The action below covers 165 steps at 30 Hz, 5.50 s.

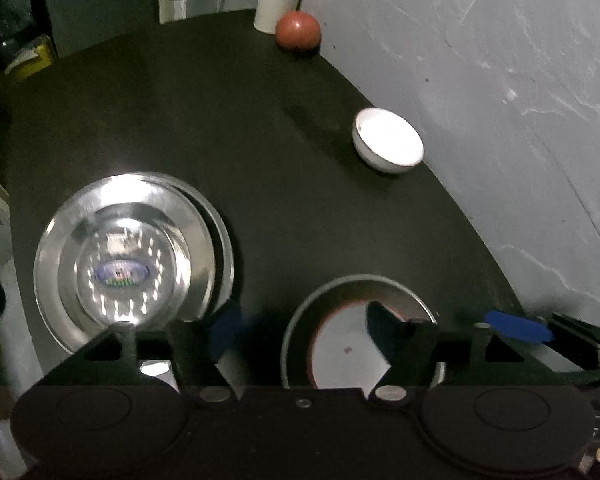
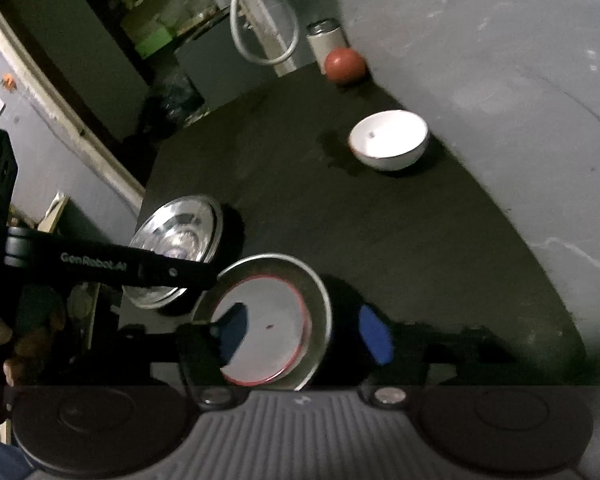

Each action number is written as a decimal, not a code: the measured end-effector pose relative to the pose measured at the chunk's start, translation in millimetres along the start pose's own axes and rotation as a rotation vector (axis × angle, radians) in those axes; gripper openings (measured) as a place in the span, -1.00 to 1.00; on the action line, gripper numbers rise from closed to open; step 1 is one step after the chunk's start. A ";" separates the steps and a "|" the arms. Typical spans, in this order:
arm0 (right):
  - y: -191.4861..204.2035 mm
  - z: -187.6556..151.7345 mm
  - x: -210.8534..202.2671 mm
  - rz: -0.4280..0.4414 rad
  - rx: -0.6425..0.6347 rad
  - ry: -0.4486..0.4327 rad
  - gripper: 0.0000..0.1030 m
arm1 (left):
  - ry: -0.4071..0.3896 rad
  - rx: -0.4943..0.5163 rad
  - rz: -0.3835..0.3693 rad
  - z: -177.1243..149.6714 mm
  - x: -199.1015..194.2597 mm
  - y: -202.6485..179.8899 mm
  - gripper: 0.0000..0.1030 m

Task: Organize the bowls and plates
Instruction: 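Move the left gripper to the second white bowl and grasp its rim, then lift the second white bowl with the left gripper and carry it to the bowl stack, then lower the white bowl into the stacked bowls with the left gripper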

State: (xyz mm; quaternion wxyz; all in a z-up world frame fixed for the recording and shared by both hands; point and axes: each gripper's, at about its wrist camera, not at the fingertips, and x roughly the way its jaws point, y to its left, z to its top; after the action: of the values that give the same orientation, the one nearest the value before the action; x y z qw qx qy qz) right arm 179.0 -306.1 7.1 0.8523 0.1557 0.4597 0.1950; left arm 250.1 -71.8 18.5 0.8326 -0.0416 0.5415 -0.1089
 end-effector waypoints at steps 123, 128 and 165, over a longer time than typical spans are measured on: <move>8.0 8.3 0.3 0.061 0.034 -0.229 -0.62 | -0.177 -0.012 -0.210 8.1 -18.5 -5.6 -0.86; 10.0 -0.4 -2.7 0.076 0.007 -0.196 -0.61 | -0.160 -0.015 -0.205 -4.6 -19.8 -4.1 -0.86; 16.2 -32.1 -3.8 0.104 -0.079 -0.010 -0.60 | -0.037 -0.058 -0.179 -44.2 -8.6 1.9 -0.84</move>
State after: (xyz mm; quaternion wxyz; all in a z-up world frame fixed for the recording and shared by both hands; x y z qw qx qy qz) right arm 146.9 -290.9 0.1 0.8488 0.1467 0.4385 0.2563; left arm 206.7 -65.9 7.7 0.8279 -0.1159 0.5230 -0.1662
